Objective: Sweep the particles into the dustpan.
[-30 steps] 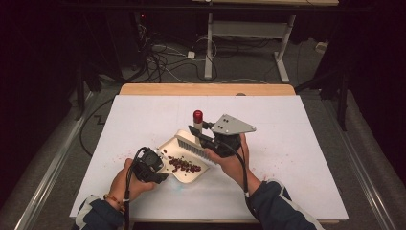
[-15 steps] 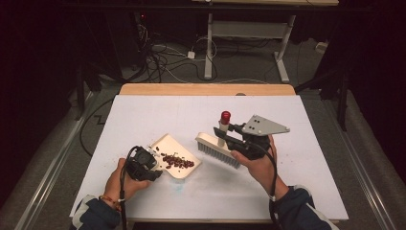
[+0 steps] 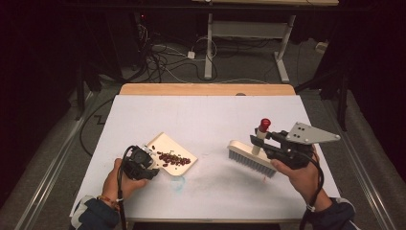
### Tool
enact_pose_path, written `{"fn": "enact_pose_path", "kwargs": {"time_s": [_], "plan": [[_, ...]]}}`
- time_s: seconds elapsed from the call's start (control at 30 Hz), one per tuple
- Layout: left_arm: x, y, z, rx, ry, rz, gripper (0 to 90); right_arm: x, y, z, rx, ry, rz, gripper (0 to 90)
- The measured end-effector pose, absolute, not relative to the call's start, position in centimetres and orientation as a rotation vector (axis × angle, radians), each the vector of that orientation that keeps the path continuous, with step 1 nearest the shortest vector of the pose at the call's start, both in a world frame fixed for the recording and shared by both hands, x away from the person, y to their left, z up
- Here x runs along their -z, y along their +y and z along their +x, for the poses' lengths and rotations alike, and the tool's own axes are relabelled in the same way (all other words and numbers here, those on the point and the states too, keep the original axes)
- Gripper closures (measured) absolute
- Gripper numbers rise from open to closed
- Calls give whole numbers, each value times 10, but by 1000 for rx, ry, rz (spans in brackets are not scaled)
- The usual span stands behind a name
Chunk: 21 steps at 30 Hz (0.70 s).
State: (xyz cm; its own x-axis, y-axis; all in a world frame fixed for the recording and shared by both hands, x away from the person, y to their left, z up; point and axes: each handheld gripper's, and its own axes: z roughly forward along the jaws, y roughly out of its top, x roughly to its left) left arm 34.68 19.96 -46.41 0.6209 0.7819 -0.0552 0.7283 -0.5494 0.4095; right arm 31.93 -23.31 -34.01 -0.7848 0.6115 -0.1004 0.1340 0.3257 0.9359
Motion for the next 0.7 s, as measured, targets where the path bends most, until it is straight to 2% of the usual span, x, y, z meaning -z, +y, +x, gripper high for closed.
{"fn": "enact_pose_path", "kwargs": {"time_s": [0.7], "plan": [[465,217,350,-209,1310,2393,635,333,-294,311,-1383,2400,659,699]]}}
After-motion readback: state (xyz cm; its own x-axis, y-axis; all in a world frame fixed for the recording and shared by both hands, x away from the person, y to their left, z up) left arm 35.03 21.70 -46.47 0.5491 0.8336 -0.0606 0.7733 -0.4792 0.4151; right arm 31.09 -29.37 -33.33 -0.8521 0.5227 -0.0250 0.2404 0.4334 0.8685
